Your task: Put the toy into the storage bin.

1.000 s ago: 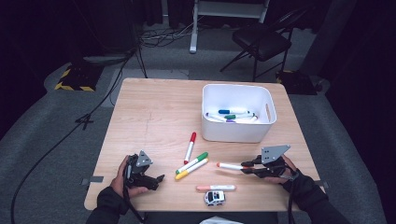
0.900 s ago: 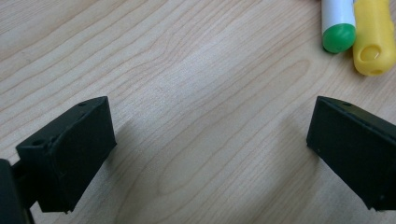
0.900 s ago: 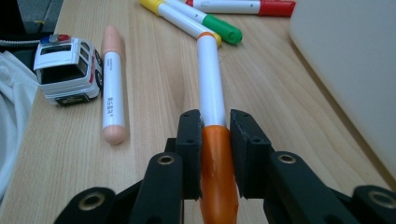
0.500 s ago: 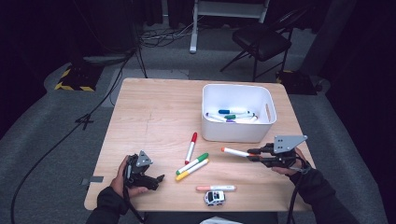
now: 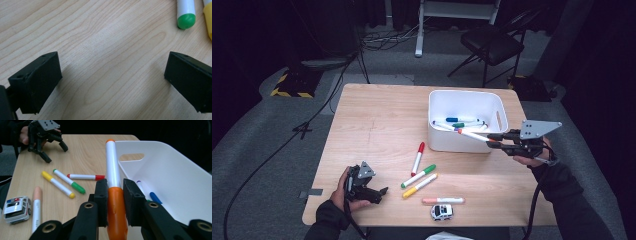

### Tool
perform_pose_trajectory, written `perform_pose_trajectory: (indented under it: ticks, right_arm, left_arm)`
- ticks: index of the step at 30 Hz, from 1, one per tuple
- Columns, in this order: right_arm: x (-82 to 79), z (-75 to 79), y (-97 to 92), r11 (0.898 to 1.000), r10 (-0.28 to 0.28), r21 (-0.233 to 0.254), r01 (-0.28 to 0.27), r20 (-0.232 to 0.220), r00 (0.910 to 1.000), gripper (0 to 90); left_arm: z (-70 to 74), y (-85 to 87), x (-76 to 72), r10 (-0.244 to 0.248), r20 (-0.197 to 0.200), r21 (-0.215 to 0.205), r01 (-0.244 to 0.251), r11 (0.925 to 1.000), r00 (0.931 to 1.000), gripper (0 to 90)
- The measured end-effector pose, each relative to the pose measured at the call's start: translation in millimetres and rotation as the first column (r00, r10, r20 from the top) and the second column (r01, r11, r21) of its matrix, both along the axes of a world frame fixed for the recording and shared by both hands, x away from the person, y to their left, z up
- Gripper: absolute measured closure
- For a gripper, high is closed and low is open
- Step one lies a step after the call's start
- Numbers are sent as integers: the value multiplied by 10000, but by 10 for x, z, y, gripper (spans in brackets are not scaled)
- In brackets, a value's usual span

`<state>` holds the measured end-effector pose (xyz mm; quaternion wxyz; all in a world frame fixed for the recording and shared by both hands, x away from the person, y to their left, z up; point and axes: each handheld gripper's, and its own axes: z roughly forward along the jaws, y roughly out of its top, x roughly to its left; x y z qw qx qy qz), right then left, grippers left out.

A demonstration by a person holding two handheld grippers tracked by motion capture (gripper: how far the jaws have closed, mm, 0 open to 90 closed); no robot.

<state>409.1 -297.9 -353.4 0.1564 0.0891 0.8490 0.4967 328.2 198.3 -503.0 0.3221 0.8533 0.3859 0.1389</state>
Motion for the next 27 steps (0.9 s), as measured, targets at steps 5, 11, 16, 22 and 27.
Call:
perform_pose_trajectory:
  ticks: [5, 11, 16, 22, 27]
  right_arm:
    - [112, 130, 20, 9996, -257, -137, 259, 144, 9996, 750]
    - [275, 210, 66, 9973, -596, -420, 604, 201, 9980, 750]
    - [410, 263, 96, 9946, -840, -590, 848, 161, 9963, 750]
    - [577, 279, 155, 9882, -1126, -1025, 1135, 138, 9935, 750]
    - [692, 259, 213, 9849, -1216, -1245, 1201, -45, 9926, 750]
  left_arm:
    - [0, 0, 0, -3, -2, 3, 3, 10000, 10000, 12]
    - [0, 0, 0, -1, -1, -1, 1, 10000, 10000, 12]
    - [0, 0, 0, -3, 1, 2, 3, 10000, 10000, 12]
    - [0, 0, 0, -9, -6, -5, 9, 10000, 10000, 12]
    - [0, 0, 0, -3, 2, 2, 3, 10000, 10000, 13]
